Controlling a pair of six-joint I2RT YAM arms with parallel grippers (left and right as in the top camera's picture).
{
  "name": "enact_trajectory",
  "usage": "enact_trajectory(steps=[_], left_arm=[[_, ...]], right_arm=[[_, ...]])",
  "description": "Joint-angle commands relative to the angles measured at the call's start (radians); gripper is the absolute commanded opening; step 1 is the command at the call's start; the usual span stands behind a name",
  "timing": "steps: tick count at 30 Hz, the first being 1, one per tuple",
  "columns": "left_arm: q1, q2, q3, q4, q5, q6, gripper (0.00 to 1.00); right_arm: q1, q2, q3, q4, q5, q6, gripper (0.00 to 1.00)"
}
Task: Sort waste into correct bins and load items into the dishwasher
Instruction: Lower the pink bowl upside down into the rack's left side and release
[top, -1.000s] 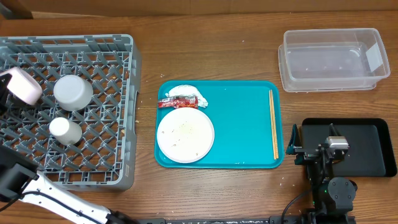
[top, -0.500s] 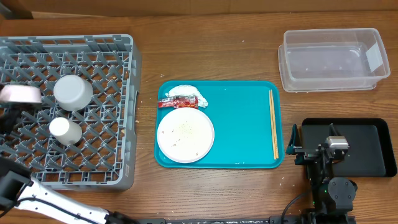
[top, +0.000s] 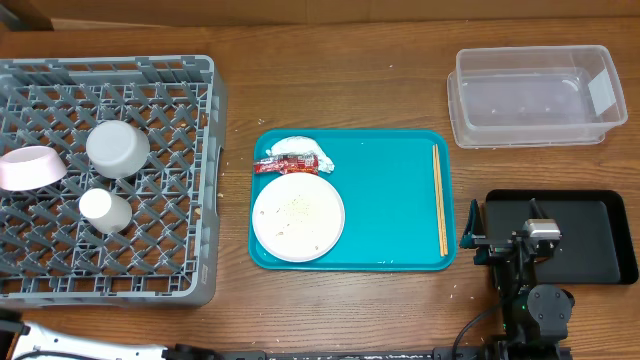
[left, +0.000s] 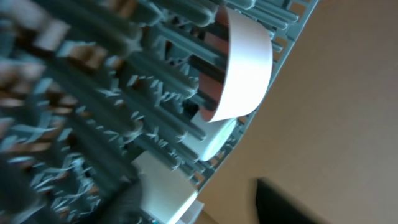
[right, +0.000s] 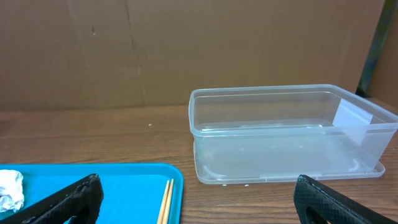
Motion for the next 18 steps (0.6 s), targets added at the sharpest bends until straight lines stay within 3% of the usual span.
enact_trajectory(steps=[1, 2, 4, 5, 9, 16, 18], left_arm=[[0.014, -0.112, 0.012, -0.004, -0.046, 0.027, 0.19], [0.013, -0.133, 0.011, -0.004, -0.047, 0.027, 0.22], [0.008, -0.180, 0.011, -0.004, -0.046, 0.016, 0.46], [0.002, -0.207, 0.011, -0.003, -0.046, 0.012, 0.52], [-0.050, -0.288, 0.011, -0.003, -0.060, 0.013, 0.71], [-0.276, -0.324, 0.011, -0.003, -0.187, 0.013, 0.72], [-0.334, -0.323, 0.011, 0.011, -0.231, 0.013, 0.66]], right_arm=[[0.007, -0.009, -0.011, 0.007, 0.007, -0.004, 1.00], [0.007, -0.009, -0.010, 0.007, 0.007, -0.004, 1.00], [0.007, -0.009, -0.010, 0.007, 0.007, -0.004, 1.00], [0.007, -0.009, -0.010, 0.007, 0.007, -0.004, 1.00], [0.007, -0.009, -0.010, 0.007, 0.007, -0.004, 1.00], [0.007, -0.009, -0.011, 0.007, 0.007, -0.004, 1.00], [0.007, -0.009, -0.010, 0.007, 0.007, -0.004, 1.00]])
